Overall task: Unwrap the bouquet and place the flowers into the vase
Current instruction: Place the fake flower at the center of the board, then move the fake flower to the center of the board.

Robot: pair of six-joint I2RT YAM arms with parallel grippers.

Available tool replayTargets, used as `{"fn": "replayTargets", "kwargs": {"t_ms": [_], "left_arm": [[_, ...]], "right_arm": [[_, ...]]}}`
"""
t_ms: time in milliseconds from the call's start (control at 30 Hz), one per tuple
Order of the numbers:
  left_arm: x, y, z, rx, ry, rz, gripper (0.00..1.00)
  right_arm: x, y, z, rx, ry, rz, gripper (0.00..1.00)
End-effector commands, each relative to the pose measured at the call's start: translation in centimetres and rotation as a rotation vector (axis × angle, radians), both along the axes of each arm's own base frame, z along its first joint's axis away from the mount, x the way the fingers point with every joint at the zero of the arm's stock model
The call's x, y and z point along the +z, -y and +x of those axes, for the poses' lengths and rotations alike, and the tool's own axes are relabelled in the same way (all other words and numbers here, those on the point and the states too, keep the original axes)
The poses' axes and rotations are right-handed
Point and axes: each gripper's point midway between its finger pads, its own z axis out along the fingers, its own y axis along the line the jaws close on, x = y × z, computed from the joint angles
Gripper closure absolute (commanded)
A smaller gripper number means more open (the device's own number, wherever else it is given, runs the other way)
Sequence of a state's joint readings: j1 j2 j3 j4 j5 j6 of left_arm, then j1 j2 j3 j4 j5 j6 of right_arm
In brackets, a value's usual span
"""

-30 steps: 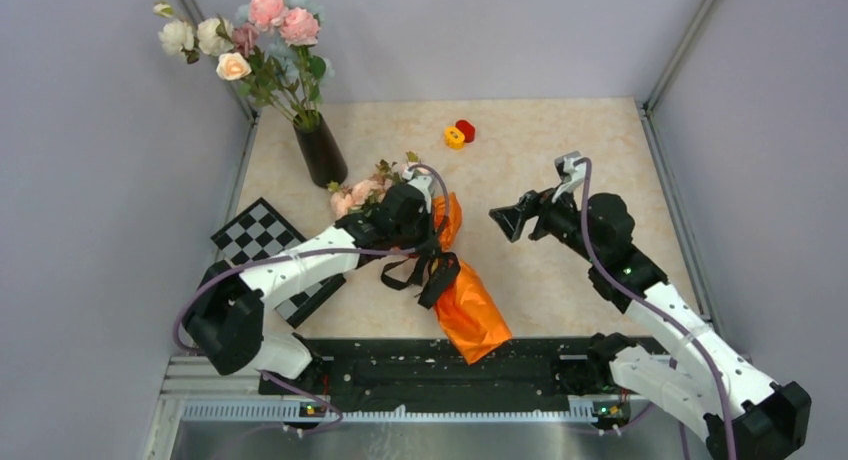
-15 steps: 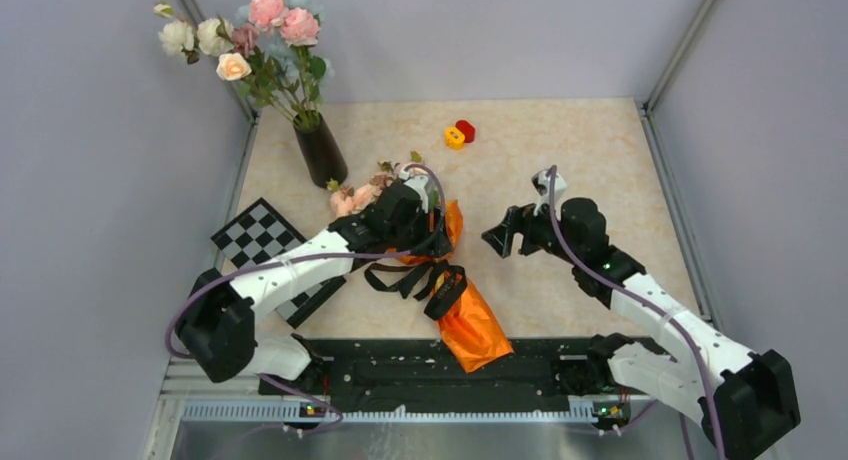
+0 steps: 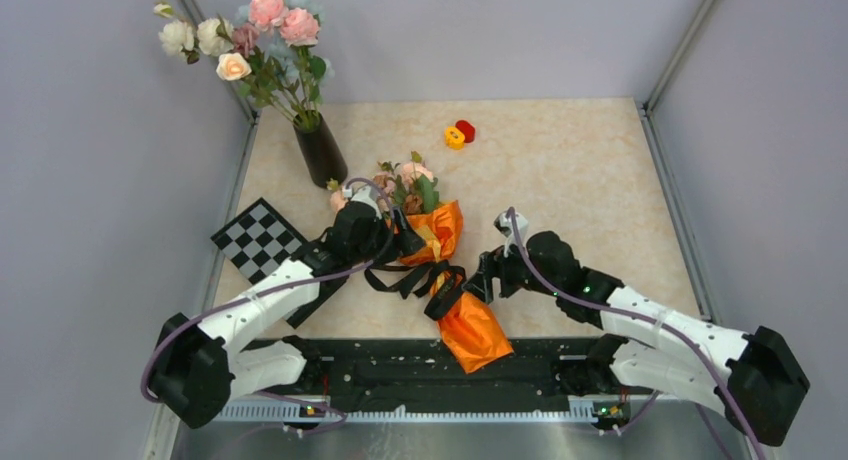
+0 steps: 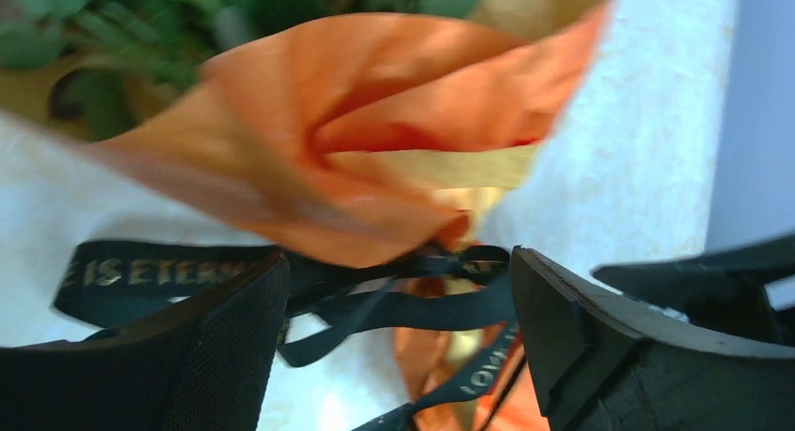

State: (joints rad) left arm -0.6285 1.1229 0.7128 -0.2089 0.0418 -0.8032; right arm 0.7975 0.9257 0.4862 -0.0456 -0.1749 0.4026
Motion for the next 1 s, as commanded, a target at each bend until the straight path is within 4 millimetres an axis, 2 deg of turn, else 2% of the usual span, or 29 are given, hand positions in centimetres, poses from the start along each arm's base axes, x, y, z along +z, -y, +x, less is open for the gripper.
{"fn": "replayTargets", "kwargs": {"t_ms": [0,233,433,600,700,800,833,967], "left_arm": [[0.2,-0.6,0.6,0.073,-0.004,-0.135,0.13],[-1.2,-1.8,1.0,0.126,-0.01,-0.106,0.08],[-2.4,-2.6,2.4,0.153,0.012,-0.069,0.22],[-3.4,-2.5,3.3,0.134,0.005,-0.019,0.31],[-3.9,-2.3,4.3,0.121,0.022,0.008,0.42],[-4.5,-2.0,5.4,0.105,0.043,0.027,0.54],[-4.5,-1.6,5.9,0.086,0.051,0.024,0.58],[-4.9,-0.2,7.7,0.003,0.056,0.053,0.64]], "right_arm": [[-0.3,-1.4,-0.8,-0.005,-0.014,0.037,0.25],[-2.9,-1.6,-2.6,0.006,-0.068,-0.002,0.26],[-5.0,-0.8,-2.6,-0.035,-0.067,-0.015,0.34],[-5.8,-1.2,-2.9,-0.021,-0.083,-0.002,0.54],[-6.0,-1.3,-2.8,-0.03,-0.092,0.011,0.73],[-6.3,-0.7,-2.3,-0.097,-0.112,0.002,0.97],[-6.4,-0.6,-2.2,-0.116,-0.118,0.007,1.0],[-5.6,-0.8,-2.0,-0.153,-0.131,0.077,1.0]]}}
